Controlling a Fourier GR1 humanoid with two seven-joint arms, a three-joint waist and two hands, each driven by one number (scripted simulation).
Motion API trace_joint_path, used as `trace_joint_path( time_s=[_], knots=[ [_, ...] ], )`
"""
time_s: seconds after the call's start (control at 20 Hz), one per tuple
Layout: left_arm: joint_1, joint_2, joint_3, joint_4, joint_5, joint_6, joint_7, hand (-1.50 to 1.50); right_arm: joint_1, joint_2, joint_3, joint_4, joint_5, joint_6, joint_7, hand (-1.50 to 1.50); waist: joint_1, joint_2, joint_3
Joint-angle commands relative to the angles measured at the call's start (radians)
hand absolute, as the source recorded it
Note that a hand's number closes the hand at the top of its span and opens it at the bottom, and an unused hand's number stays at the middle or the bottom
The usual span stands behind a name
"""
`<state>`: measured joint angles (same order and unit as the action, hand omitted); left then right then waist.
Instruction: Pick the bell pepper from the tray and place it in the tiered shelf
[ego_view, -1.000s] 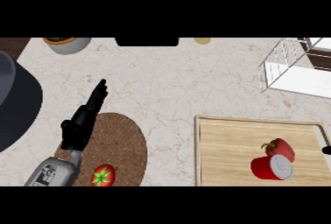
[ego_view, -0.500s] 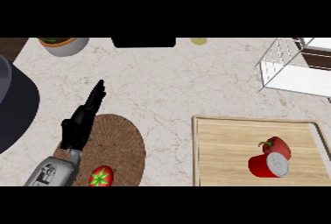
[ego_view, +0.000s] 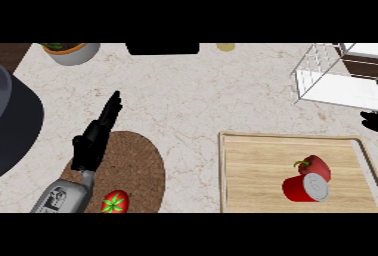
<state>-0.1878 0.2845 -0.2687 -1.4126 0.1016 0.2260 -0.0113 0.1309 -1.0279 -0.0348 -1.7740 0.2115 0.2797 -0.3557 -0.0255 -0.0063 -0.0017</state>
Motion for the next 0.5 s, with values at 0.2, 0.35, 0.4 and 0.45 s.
trace_joint_path(
  time_s=[0.2,0.35,0.4,0.45],
  knots=[
    [0.079,0.008,0.032,-0.092,-0.018,-0.032,0.019,0.00,0.214,0.093,-0.105,-0.286,0.069,0.036,0.131,-1.50,0.013,0.001,0.001],
    [-0.061,-0.030,0.062,0.064,-0.035,-0.070,-0.003,0.00,0.195,0.206,-0.030,-0.283,0.200,-0.016,0.120,-1.50,0.013,0.005,0.002],
    [-0.038,-0.056,0.063,0.078,-0.044,-0.070,-0.015,0.00,0.182,0.202,-0.094,-0.253,0.183,0.036,0.088,-1.50,0.016,0.005,0.002],
    [0.008,-0.060,0.034,-0.032,-0.073,-0.029,0.028,0.00,0.182,0.214,-0.069,-0.322,0.201,0.050,0.161,-1.50,0.020,0.004,0.002]
  ],
)
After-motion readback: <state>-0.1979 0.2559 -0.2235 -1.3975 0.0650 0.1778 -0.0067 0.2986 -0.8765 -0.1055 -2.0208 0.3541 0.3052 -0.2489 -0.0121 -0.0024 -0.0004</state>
